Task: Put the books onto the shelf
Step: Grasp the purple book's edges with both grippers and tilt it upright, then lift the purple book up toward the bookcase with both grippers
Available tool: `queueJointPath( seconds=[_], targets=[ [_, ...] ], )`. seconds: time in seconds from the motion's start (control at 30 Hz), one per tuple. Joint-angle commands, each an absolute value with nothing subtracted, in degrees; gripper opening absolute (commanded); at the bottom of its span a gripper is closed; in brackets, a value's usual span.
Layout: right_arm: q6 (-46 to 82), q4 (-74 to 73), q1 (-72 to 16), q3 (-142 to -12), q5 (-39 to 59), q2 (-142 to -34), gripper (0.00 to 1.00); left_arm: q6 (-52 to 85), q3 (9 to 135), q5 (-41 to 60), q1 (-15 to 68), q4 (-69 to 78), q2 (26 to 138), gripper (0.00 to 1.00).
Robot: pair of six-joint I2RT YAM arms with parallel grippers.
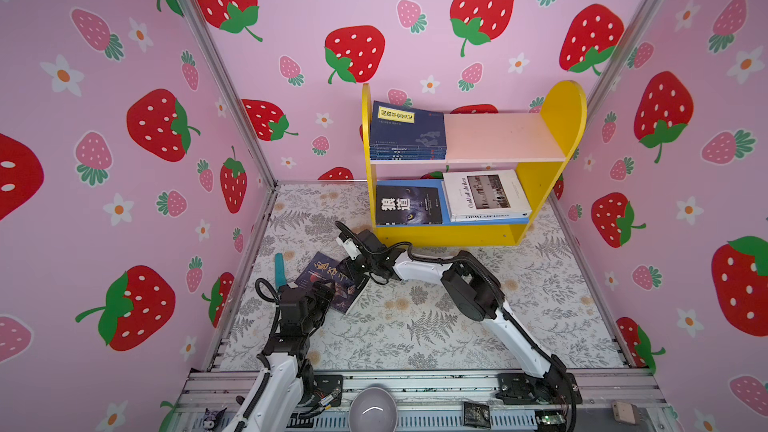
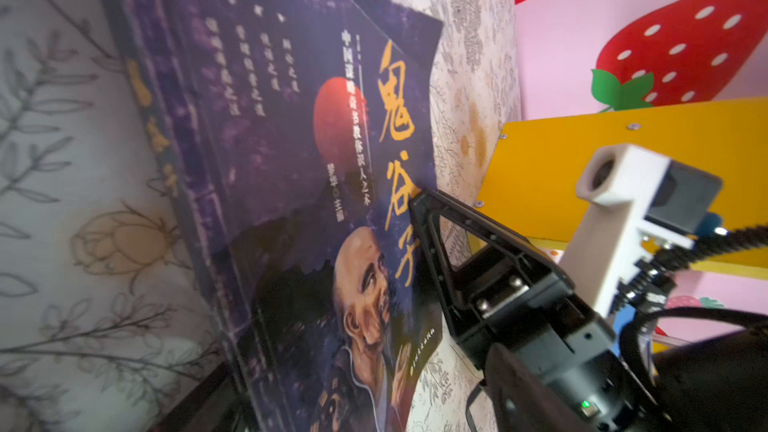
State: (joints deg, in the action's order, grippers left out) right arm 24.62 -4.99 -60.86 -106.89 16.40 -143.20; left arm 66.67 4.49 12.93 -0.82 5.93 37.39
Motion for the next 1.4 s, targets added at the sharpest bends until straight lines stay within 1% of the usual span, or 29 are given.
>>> queueJointPath(
  seconds=[0.0, 0.07, 0.37, 0.47, 0.5, 0.6, 0.63, 0.67, 0.73, 0.83, 0.9, 1.03, 1.13, 1.2, 1.27, 1.37],
  targets=[
    [25.49, 3.05, -63.41, -103.15, 20.34, -148.21, 0.31, 67.26, 5.94, 18.97, -0.4, 11.55, 35.1, 0.82],
    [25.64, 2.42, -63.39, -102.08, 20.17, -147.62, 0.31, 67.5, 5.85, 18.64, -0.37, 11.62, 35.47, 0.78],
    [25.67, 1.65, -62.86, -99.77, 17.39, -144.95, 0.32, 68.5, 7.56, 16.68, -0.5, 1.49, 34.97, 0.4],
    [24.81, 1.49, -62.19, -99.57, 16.59, -142.16, 0.35, 68.82, 8.03, 16.71, -0.44, -2.41, 32.43, 0.24],
    [24.12, 1.46, -62.01, -99.53, 16.6, -140.74, 0.37, 68.88, 8.45, 16.93, -0.39, -4.19, 31.11, 0.18],
    [21.54, 0.69, -61.9, -99.49, 16.34, -134.55, 0.44, 68.92, 11.14, 18.06, -0.38, -10.46, 26.61, 0.02],
    [20.6, 0.06, -61.92, -99.26, 16.39, -131.77, 0.49, 68.5, 12.73, 18.06, -0.31, -13.66, 24.81, 0.0],
    [20.04, -0.08, -61.9, -99.14, 15.94, -129.49, 0.51, 68.39, 14.48, 18.14, -0.36, -16.38, 23.44, 0.0],
    [18.68, -0.35, -61.95, -97.86, 14.39, -123.24, 0.63, 67.99, 18.59, 18.11, -0.36, -21.43, 19.95, 0.0],
    [17.73, -2.95, -62.0, -92.63, 11.13, -112.66, 0.73, 67.55, 25.51, 18.36, -0.35, -27.54, 17.91, 0.0],
    [18.08, -4.88, -61.88, -87.33, 7.75, -105.09, 0.8, 67.23, 30.25, 20.17, -0.35, -29.59, 19.16, 0.0],
    [20.57, -6.86, -60.69, -77.32, -0.21, -89.82, 0.94, 64.05, 41.96, 26.51, -0.29, -29.45, 25.03, 0.0],
    [25.87, -6.42, -57.08, -70.54, -2.02, -78.79, 1.0, 59.71, 53.48, 29.05, -0.25, -30.08, 28.98, 0.0],
    [29.67, -6.46, -53.46, -65.5, -1.68, -70.68, 1.0, 57.38, 61.04, 31.31, -0.2, -29.32, 31.41, 0.0],
    [32.95, -6.7, -49.35, -60.6, -0.92, -62.15, 1.0, 57.36, 66.42, 34.79, -0.2, -24.65, 33.32, 0.0],
    [34.28, -5.37, -45.07, -56.41, 0.04, -49.69, 1.0, 58.41, 71.35, 35.85, -0.23, -16.46, 35.29, 0.0]
  ],
)
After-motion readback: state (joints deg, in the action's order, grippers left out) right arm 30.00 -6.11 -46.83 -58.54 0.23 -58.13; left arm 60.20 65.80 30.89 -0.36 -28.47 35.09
